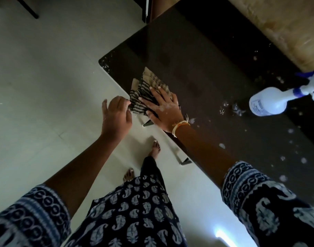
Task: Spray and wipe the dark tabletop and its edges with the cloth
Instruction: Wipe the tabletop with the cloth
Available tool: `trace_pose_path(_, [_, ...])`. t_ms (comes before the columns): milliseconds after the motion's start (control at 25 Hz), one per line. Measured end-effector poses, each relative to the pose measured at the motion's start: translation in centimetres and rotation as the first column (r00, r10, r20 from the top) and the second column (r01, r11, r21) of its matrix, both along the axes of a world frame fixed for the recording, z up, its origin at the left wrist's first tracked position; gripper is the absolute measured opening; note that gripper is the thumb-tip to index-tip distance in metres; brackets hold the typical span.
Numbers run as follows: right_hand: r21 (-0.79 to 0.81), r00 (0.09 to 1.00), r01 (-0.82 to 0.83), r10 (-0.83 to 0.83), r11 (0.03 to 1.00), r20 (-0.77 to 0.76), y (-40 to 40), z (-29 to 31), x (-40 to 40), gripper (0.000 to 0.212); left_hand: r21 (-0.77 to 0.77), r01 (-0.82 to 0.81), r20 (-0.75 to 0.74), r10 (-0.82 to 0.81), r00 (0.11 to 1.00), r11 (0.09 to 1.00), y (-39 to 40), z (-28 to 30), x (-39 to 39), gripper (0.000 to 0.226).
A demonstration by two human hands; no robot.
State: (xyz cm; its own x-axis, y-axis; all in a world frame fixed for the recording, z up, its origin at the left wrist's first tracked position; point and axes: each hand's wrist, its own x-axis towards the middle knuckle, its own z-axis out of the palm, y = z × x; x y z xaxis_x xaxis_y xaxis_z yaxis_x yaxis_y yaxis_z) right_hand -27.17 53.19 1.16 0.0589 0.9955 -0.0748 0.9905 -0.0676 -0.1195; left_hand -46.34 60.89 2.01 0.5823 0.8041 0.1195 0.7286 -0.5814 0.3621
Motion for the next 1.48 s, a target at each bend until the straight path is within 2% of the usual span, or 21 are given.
trace_pose_path(160, [-0.035,0.995,-0.090,0.091,0.995,0.032,-4.3,-0.1,-0.9,0.048,-0.127,0.060,0.089,-0.049,0.995,0.990,-1.3,-0.2,-0.4,0.028])
trace_pose_path(240, [-0.069,0.983,-0.181,0.183,0.981,0.027,-5.5,0.2,1.0,0.048,-0.281,0.103,0.091,-0.080,0.993,0.954,-1.7,-0.1,0.1,0.028])
trace_pose_path(320, [-0.086,0.974,-0.217,0.221,0.972,0.038,-5.8,0.5,3.7,0.049,-0.500,0.070,0.112,-0.016,0.994,0.863,-2.2,0.3,1.2,0.028])
trace_pose_path(400, [-0.049,0.994,-0.087,0.091,0.995,0.067,-5.7,0.3,7.2,0.049,-0.659,-0.037,0.097,0.134,0.986,0.751,-2.5,0.4,2.7,0.027])
trace_pose_path(480, [-0.006,0.982,0.175,-0.174,0.985,0.080,-5.7,0.1,11.8,0.050,-0.747,-0.127,0.096,0.295,0.950,0.653,-2.2,0.0,3.8,0.027])
trace_pose_path(560, [-0.023,0.884,0.465,-0.463,0.885,0.067,-5.8,0.5,16.1,0.053,-0.829,-0.144,0.117,0.420,0.900,0.541,-2.1,-0.3,4.3,0.024])
trace_pose_path(640, [-0.125,0.646,0.756,-0.763,0.643,-0.013,-5.2,1.2,18.1,0.057,-0.884,-0.138,0.116,0.496,0.861,0.447,-2.5,-0.5,4.7,0.026])
trace_pose_path(720, [-0.157,0.393,0.905,-0.918,0.396,-0.046,-3.8,1.8,16.5,0.057,-0.934,-0.087,0.118,0.530,0.840,0.346,-3.5,-0.4,5.2,0.029])
trace_pose_path(760, [-0.135,0.352,0.925,-0.935,0.356,-0.049,-3.1,1.8,14.4,0.056,-0.955,-0.054,0.120,0.547,0.829,0.292,-4.0,-0.1,5.4,0.025])
trace_pose_path(800, [-0.101,0.384,0.916,-0.922,0.388,-0.056,-2.5,1.4,12.0,0.056,-0.967,-0.031,0.123,0.574,0.810,0.251,-4.4,0.2,5.6,0.020])
trace_pose_path(880, [0.006,0.632,0.775,-0.774,0.632,-0.049,-2.8,0.5,7.0,0.054,-0.981,-0.018,0.117,0.655,0.747,0.195,-4.7,0.5,6.0,0.020])
trace_pose_path(960, [0.056,0.903,0.430,-0.430,0.901,-0.012,-5.5,-0.2,2.1,0.052,-0.990,-0.013,0.093,0.717,0.691,0.141,-4.7,0.6,6.1,0.019])
trace_pose_path(1000, [0.050,0.973,0.231,-0.231,0.972,0.006,-7.1,-0.2,0.6,0.051,-0.993,-0.017,0.073,0.736,0.673,0.114,-4.6,0.6,6.1,0.017])
trace_pose_path(1080, [-0.002,0.997,-0.082,0.082,0.997,-0.002,-8.8,0.1,1.5,0.050,-0.995,-0.018,0.059,0.747,0.662,0.094,-4.4,0.3,5.8,0.014])
trace_pose_path(1160, [0.031,0.989,-0.146,0.146,0.989,0.023,-8.8,-0.1,5.8,0.050,-0.995,0.013,0.080,0.721,0.688,0.098,-4.4,0.6,5.5,0.014])
trace_pose_path(1200, [0.075,0.997,-0.065,0.061,0.995,0.046,-8.6,-0.5,8.5,0.049,-0.994,0.026,0.094,0.707,0.701,0.106,-4.5,0.9,5.5,0.016])
trace_pose_path(1280, [0.121,0.959,0.271,-0.278,0.955,0.047,-8.5,-0.6,14.6,0.049,-0.991,0.013,0.101,0.685,0.722,0.132,-4.7,1.1,5.4,0.027])
trace_pose_path(1320, [0.092,0.887,0.458,-0.461,0.884,0.013,-8.6,-0.1,16.6,0.050,-0.988,0.004,0.110,0.673,0.732,0.157,-4.9,1.2,5.3,0.029])
trace_pose_path(1400, [-0.018,0.672,0.740,-0.740,0.673,-0.027,-7.8,0.5,17.7,0.055,-0.983,-0.001,0.122,0.659,0.742,0.183,-5.1,1.2,5.3,0.030])
trace_pose_path(1440, [-0.038,0.594,0.803,-0.804,0.594,-0.006,-7.1,0.8,16.7,0.056,-0.983,-0.002,0.120,0.658,0.743,0.181,-5.1,1.1,5.4,0.030])
trace_pose_path(1480, [-0.040,0.566,0.824,-0.825,0.565,0.013,-6.4,0.9,15.0,0.057,-0.984,0.001,0.121,0.656,0.745,0.181,-5.3,1.2,5.4,0.030])
